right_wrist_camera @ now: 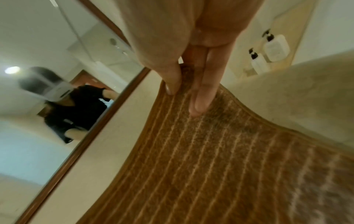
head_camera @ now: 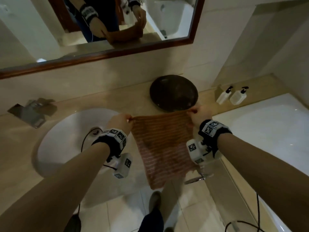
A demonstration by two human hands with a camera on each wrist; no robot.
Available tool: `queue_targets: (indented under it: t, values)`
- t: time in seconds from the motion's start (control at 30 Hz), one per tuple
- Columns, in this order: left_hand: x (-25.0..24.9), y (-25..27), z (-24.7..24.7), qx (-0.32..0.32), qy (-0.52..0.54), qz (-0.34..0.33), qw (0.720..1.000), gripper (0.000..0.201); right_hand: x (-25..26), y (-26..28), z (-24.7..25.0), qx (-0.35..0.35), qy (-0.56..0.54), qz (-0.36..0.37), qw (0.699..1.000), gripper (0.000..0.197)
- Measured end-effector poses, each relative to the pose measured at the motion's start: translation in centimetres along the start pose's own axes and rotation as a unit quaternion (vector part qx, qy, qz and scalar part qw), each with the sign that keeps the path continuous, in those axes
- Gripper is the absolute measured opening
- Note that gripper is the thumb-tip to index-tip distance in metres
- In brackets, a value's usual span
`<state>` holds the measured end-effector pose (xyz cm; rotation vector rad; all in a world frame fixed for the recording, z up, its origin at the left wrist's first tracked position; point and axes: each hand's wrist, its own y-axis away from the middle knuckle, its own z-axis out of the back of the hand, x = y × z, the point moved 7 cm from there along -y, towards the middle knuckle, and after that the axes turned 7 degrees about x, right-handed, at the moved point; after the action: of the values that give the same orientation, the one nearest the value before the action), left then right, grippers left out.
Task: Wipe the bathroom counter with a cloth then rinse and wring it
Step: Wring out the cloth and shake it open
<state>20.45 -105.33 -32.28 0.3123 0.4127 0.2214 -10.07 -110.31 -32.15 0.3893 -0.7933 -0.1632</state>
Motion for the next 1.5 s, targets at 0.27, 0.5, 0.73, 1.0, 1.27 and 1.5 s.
queue_targets:
  t: [0.27, 0.5, 0.73, 1.0, 1.27, 1.5]
  values:
    - [1.4, -7.9, -2.6, 0.07, 0.054, 0.055, 0.995, 0.026, 0.0, -6.1, -1.1, 0.001, -0.04, -0.041, 0.998, 0.01]
    - [1.2, -8.5, -3.3, 0.046, 0.246, 0.072, 0.966, 0.018, 0.0, -6.5, 0.1, 0.006, -0.035, -0.018, 0.999, 0.008]
    - [0.8, -1.1, -10.2, 0.136, 0.514, 0.143, 0.835, 0.04, -4.9, -0.4, -2.3, 0.072, -0.118, -0.05, 0.989, 0.011]
    - [0.5, 5.1, -15.6, 0.167, 0.51, 0.13, 0.834, 0.03, -12.1, 4.4, -8.1, 0.132, -0.176, -0.089, 0.971, 0.018]
    - [2.0, 5.8, -14.5, 0.12, 0.369, 0.019, 0.922, 0.035, -11.5, 4.9, -6.3, 0.093, 0.08, 0.076, 0.99, 0.008]
    - [2.6, 7.3, -13.2, 0.11, 0.273, -0.036, 0.955, 0.02, -11.9, 6.0, -6.0, 0.092, 0.115, 0.13, 0.981, 0.006]
